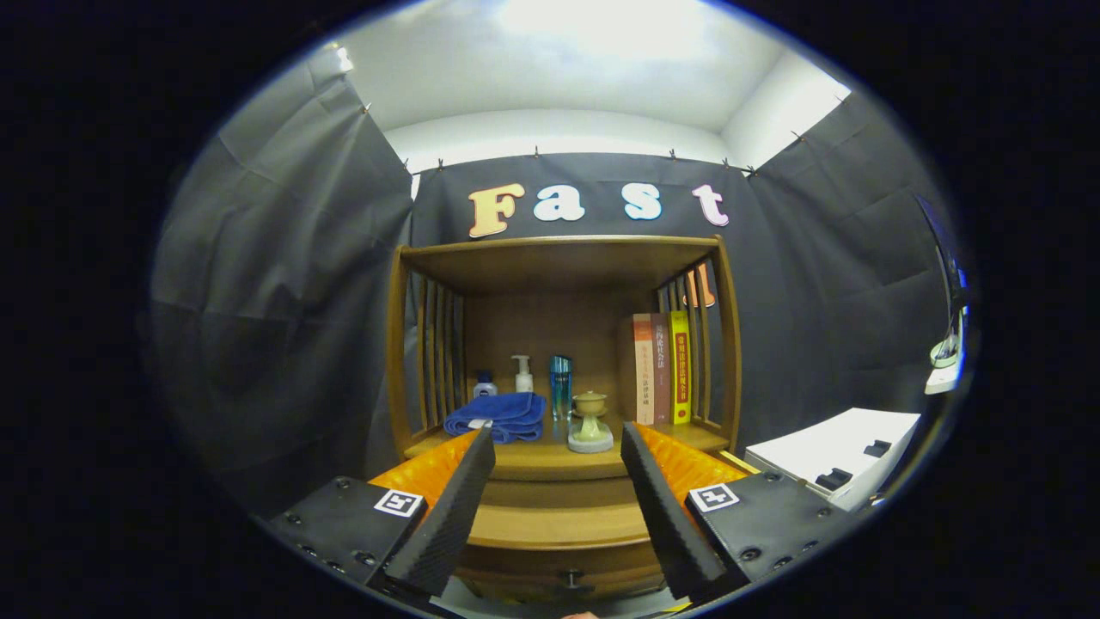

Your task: Pull open the drawer, take out the items inside it, and place them on the countertop above the cabinet.

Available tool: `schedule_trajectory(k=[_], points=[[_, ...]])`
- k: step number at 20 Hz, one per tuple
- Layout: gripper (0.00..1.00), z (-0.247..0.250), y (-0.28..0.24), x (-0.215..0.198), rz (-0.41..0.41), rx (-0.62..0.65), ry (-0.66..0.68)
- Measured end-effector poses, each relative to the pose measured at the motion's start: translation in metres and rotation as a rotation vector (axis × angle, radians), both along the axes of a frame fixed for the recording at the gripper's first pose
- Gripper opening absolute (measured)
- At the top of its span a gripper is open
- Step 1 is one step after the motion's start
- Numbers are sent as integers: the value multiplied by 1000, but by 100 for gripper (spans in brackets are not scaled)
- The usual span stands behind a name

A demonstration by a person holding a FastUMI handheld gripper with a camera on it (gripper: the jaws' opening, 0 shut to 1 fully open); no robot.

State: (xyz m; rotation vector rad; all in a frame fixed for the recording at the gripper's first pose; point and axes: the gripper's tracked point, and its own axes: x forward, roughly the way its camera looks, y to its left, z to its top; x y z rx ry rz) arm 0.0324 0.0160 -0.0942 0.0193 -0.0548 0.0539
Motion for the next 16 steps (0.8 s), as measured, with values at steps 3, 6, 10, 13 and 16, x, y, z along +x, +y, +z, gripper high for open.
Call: schedule_trajectory(k=[3, 6, 10, 13, 16], points=[[97, -31, -3, -21, 9, -45, -3], [97, -69, -1, -36, 20, -99, 19], [98, -123, 3, -37, 46, -85, 101], [98, -155, 5, -33, 58, -51, 146], [99, -170, -2, -20, 27, 12, 164]])
